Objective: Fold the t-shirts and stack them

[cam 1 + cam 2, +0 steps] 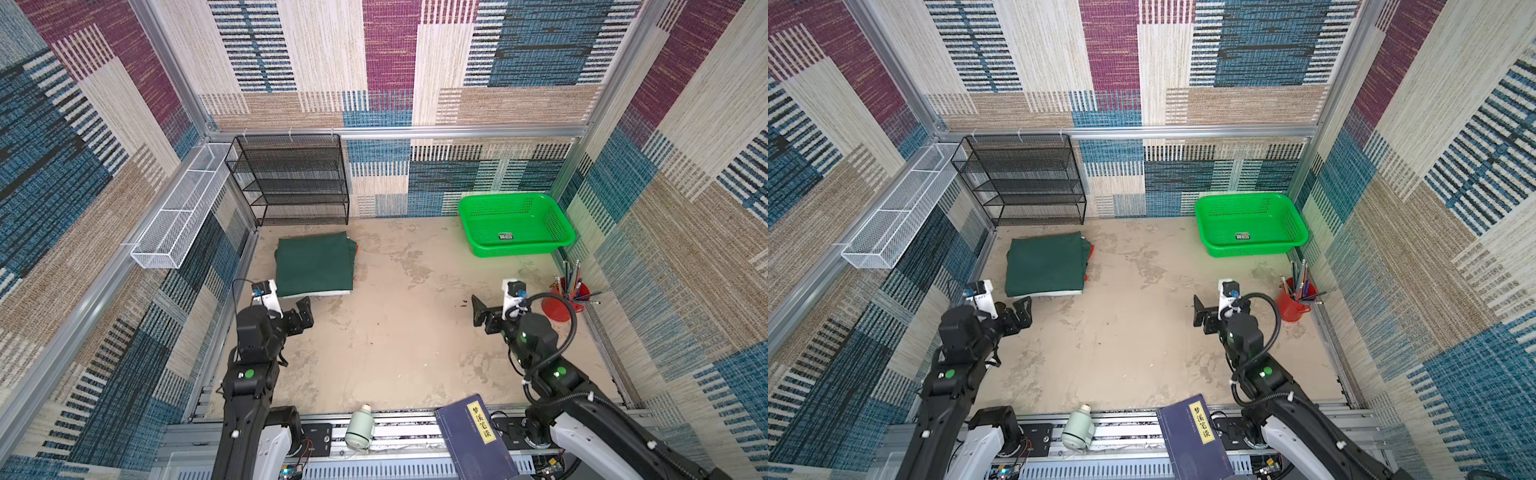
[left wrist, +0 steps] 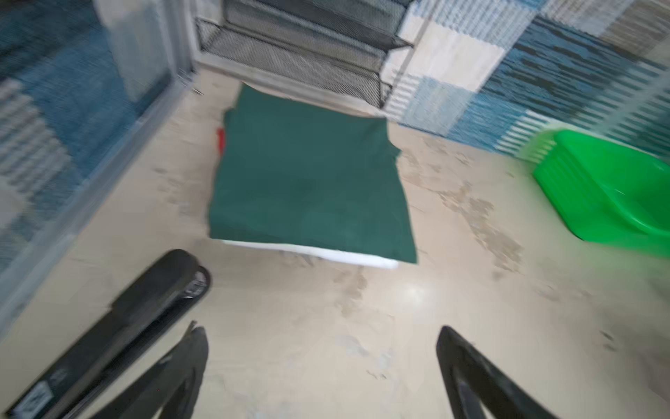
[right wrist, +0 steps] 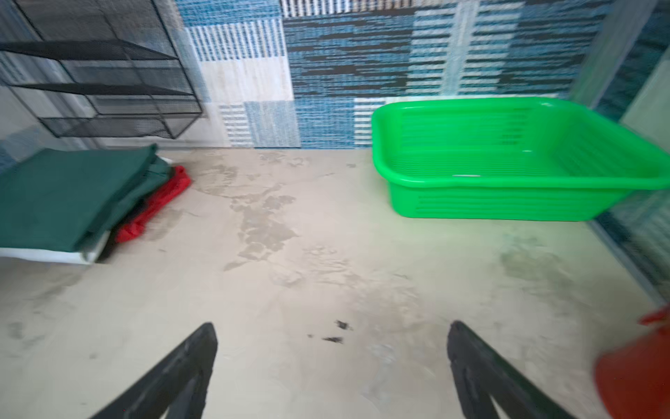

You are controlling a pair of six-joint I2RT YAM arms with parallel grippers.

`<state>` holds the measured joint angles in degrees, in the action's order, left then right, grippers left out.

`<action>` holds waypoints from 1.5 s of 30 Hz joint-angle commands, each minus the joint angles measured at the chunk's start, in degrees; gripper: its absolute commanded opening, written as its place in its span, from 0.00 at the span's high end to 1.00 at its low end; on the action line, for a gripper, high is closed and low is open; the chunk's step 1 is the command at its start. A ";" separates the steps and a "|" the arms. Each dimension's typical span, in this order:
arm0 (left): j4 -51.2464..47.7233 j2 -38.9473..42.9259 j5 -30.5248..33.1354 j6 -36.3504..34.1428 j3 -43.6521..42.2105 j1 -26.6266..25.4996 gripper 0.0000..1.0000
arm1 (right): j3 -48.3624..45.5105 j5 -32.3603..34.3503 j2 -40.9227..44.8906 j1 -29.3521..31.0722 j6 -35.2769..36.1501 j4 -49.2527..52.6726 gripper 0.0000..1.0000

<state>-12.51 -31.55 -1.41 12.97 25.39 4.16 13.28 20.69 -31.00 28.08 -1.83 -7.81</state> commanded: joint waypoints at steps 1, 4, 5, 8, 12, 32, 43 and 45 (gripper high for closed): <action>7.48 5.09 13.19 0.38 -7.37 -1.25 0.02 | -6.68 8.62 8.32 -0.21 8.36 -10.35 0.01; 6.28 5.66 16.35 0.72 -10.95 -3.10 0.01 | -13.26 10.07 15.16 -0.47 4.33 -12.75 0.01; 7.60 5.15 16.31 -0.75 -11.75 -4.23 0.01 | -15.13 8.72 16.68 -0.48 4.07 -13.95 0.01; 12.26 2.01 19.49 -2.54 -14.76 -7.55 0.01 | -18.22 8.32 18.18 -0.65 4.82 -17.02 0.01; 16.41 -4.15 18.72 -4.51 -13.64 -8.72 0.01 | -19.00 6.57 13.18 -3.43 7.12 -23.64 0.01; 54.78 -35.77 10.87 -13.49 -11.26 -9.70 0.01 | -10.33 -26.06 -57.35 -26.75 6.76 -84.58 0.01; 53.65 -42.59 8.93 -15.70 -5.89 -9.70 0.01 | -2.19 -27.61 -57.67 -28.90 4.56 -69.59 0.01; 54.15 -44.84 7.17 -18.09 -4.42 -9.70 0.01 | -2.25 -28.20 -57.67 -29.28 4.35 -69.66 0.01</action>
<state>41.15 -74.63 8.16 -2.20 19.31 -5.54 10.70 -6.87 -88.68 -0.86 4.25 -79.22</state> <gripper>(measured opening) 0.987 0.988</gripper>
